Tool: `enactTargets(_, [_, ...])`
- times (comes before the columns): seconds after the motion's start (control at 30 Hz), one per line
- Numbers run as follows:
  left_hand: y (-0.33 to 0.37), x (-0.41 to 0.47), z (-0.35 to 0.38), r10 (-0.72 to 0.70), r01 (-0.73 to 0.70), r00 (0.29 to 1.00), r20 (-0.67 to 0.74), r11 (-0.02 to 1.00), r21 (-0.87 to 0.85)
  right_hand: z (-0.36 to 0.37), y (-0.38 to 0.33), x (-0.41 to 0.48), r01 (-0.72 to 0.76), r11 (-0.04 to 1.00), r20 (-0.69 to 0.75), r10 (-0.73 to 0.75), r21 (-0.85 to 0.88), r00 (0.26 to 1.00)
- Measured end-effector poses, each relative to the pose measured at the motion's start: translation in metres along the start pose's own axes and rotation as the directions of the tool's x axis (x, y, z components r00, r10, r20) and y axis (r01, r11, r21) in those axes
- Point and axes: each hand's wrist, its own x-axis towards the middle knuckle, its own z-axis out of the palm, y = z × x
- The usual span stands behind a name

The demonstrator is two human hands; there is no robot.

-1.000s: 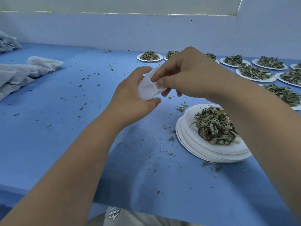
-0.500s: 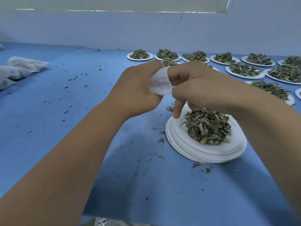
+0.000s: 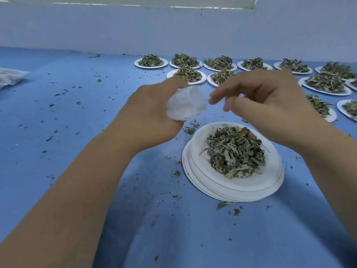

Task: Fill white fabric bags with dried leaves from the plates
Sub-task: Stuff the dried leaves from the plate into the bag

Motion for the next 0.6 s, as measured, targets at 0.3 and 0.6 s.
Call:
enactTargets(0.3, [0.001,-0.008,0.002,-0.075,0.055,0.963,0.260,0.995,0.085,-0.024,0.022,-0.027,-0.052,0.959,0.484,0.188,-0.279,0.854])
enactTargets(0.6, [0.015,-0.012,0.010,-0.080,0.055,0.951,0.297,0.994,0.093,-0.020,0.029,-0.027,-0.029,0.967,0.391,0.130,-0.254,0.911])
